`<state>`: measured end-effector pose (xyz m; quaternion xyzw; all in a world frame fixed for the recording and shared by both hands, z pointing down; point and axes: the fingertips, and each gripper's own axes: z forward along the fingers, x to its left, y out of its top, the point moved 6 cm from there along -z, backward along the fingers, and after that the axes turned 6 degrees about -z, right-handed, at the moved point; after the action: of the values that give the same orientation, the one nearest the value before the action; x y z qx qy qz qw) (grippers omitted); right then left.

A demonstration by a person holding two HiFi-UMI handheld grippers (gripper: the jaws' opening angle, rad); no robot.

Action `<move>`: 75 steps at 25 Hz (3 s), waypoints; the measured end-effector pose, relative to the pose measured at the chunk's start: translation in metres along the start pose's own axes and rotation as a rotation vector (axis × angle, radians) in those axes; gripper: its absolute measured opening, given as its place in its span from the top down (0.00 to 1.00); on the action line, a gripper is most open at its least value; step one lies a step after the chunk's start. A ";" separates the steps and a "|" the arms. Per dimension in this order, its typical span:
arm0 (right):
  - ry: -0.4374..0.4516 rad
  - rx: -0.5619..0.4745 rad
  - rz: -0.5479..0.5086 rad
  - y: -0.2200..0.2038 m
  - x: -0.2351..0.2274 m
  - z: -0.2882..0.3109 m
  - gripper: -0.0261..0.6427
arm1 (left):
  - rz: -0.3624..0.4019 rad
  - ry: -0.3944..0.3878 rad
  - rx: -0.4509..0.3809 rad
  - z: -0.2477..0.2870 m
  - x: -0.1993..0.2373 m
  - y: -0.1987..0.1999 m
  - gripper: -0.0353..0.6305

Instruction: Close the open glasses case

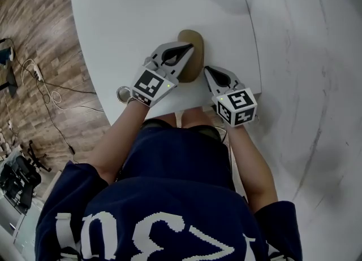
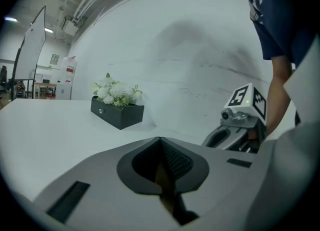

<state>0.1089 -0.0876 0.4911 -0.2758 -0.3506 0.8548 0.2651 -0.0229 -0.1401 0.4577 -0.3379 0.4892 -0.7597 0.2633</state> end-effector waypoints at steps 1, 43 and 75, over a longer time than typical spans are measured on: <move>-0.012 -0.008 -0.013 0.007 -0.009 0.005 0.93 | 0.000 0.001 -0.003 0.000 0.000 0.000 0.93; -0.013 0.066 0.003 -0.037 0.012 -0.042 0.93 | -0.043 0.037 0.137 -0.006 -0.021 -0.001 0.93; -0.283 -0.159 -0.210 0.094 -0.054 -0.059 0.92 | -0.032 0.035 0.034 -0.016 -0.005 0.039 0.93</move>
<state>0.1618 -0.1536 0.4005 -0.1349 -0.4776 0.8223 0.2786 -0.0295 -0.1417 0.4158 -0.3278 0.4752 -0.7778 0.2484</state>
